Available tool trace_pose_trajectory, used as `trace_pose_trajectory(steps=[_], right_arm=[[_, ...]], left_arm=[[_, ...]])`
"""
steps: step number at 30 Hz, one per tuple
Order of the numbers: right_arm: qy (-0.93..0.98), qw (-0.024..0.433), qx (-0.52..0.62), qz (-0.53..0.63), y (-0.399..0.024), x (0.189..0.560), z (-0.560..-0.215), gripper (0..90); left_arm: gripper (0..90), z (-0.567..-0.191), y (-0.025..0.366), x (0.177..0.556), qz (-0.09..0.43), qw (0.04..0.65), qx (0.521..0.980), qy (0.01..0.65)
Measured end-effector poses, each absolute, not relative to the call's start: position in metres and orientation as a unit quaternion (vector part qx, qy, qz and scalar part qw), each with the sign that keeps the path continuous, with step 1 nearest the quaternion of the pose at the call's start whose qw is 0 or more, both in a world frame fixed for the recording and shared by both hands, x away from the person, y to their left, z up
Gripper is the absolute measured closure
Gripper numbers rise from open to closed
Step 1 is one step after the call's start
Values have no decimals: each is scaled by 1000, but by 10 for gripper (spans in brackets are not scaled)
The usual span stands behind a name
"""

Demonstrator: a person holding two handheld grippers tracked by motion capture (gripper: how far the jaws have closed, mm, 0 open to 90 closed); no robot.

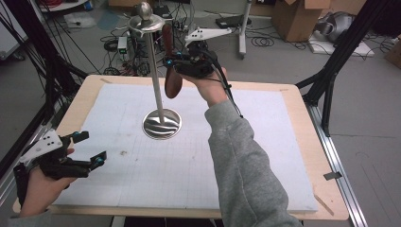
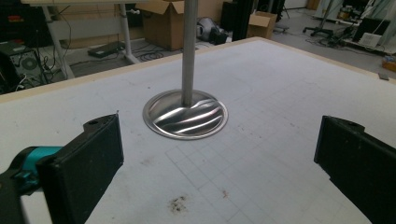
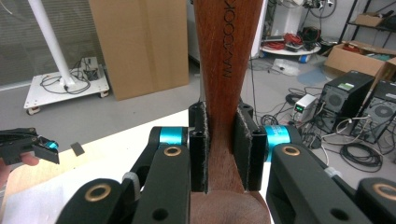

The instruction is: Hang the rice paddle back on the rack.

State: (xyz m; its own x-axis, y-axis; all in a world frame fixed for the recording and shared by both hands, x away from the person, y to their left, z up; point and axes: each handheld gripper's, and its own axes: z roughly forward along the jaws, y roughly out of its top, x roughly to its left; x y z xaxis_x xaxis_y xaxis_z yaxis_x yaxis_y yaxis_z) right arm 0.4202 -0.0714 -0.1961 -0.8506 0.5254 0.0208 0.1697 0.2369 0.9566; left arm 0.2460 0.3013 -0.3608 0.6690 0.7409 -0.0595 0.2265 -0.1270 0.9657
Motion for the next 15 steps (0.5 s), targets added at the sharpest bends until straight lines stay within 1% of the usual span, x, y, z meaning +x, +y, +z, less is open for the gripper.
trace_pose_trajectory(steps=[11, 12, 13, 15], right_arm=[[766, 154, 227, 581, -71, 422, -199, 754], [763, 155, 228, 585, -72, 422, -198, 722], [763, 155, 228, 585, -72, 422, -198, 722], [760, 156, 229, 587, -73, 422, -198, 676]], left_arm=[[18, -361, 300, 246, 225, 567, 717, 339], [18, -361, 300, 246, 225, 566, 717, 338], [18, -361, 300, 246, 225, 566, 717, 338], [18, -361, 301, 246, 225, 566, 718, 338]])
